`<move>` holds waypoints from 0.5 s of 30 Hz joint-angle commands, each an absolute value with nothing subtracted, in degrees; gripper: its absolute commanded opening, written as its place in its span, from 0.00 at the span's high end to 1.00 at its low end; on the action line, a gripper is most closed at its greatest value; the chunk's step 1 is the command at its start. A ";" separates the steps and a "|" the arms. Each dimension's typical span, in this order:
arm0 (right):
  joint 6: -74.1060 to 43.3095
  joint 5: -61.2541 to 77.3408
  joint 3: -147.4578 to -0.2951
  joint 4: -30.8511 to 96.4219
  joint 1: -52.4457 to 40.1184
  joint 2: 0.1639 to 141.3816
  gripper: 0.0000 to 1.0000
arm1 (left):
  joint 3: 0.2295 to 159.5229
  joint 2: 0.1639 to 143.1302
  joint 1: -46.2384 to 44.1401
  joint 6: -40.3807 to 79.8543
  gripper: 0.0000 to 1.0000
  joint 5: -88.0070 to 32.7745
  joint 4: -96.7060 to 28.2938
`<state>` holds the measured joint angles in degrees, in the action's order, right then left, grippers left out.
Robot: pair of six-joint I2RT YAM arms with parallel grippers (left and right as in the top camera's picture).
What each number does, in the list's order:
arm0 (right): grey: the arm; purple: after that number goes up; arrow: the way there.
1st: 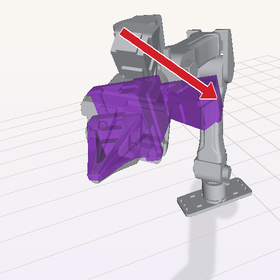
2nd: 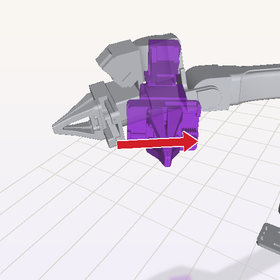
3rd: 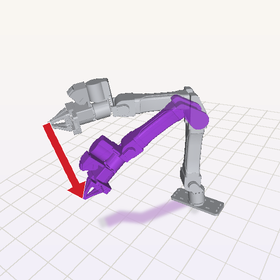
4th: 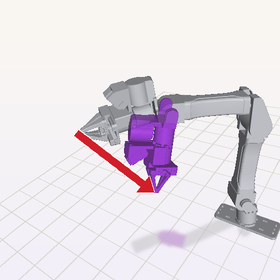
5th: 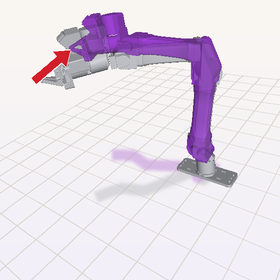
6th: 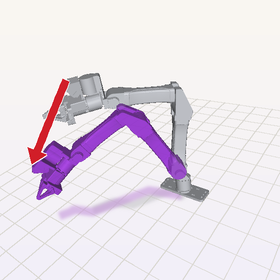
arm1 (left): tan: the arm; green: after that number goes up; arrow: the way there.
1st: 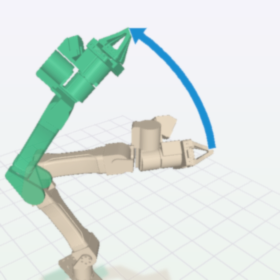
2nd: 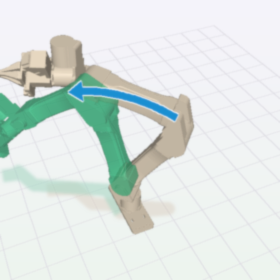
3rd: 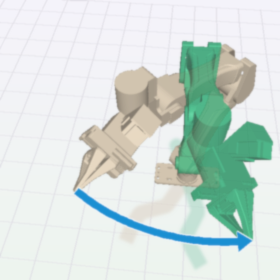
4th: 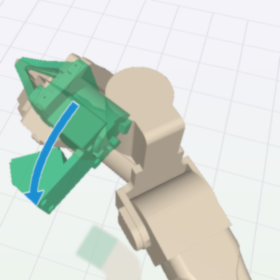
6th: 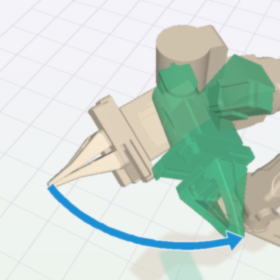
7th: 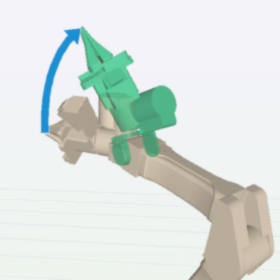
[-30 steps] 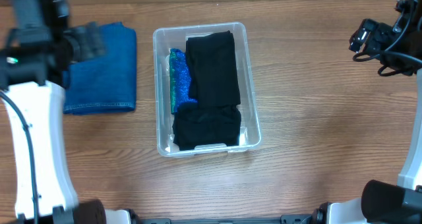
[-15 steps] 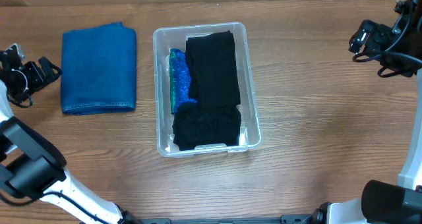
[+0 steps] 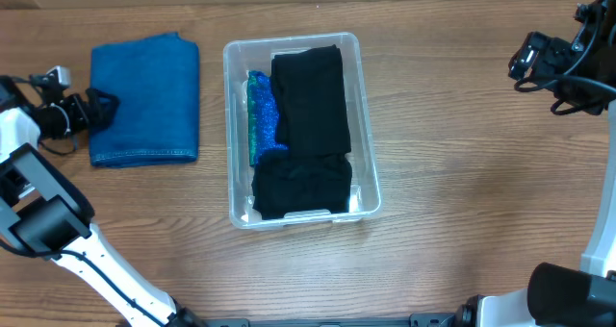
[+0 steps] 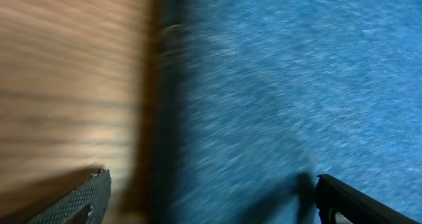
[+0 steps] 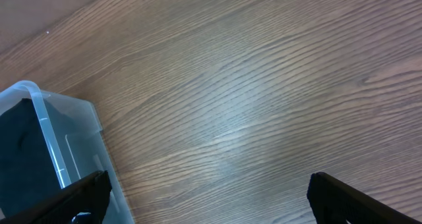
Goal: Pack container
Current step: 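Move the left gripper to the blue denim cloth and grasp its edge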
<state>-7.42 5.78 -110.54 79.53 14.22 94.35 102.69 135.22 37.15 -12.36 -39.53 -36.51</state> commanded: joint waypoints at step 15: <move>-7.09 6.13 -110.63 80.40 14.26 93.67 0.00 | 103.04 133.88 30.72 -5.56 0.96 -51.18 -48.66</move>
<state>-7.44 5.78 -110.54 80.36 14.22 94.35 103.13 136.38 31.70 -6.37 -46.19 -45.12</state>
